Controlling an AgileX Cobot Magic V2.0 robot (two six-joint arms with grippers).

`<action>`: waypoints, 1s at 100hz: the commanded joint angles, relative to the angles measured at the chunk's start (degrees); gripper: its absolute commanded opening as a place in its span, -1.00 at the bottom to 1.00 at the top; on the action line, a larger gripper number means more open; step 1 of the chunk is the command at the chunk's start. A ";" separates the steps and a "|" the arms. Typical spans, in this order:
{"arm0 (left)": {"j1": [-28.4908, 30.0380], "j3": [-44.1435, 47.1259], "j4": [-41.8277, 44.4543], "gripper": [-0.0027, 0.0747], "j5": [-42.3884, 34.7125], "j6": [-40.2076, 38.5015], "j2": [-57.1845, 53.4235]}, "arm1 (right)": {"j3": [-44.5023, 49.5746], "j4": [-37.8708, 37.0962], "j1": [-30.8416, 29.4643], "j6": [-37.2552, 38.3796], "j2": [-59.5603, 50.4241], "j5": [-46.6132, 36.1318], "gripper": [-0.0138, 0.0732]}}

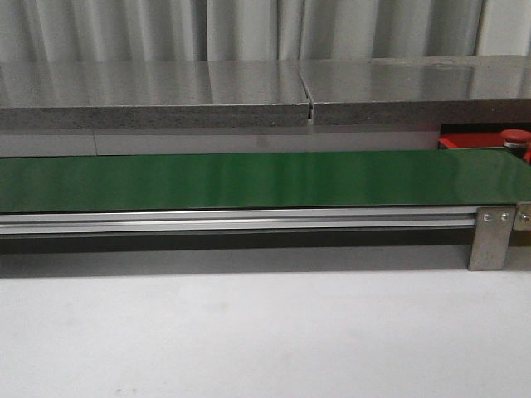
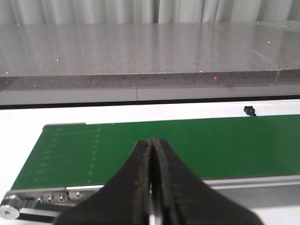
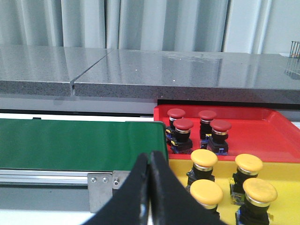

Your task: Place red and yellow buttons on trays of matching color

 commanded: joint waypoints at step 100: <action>1.96 17.09 3.11 -0.98 -6.94 -4.94 -20.63 | -0.52 -0.37 -0.44 0.05 -0.89 -4.04 -0.84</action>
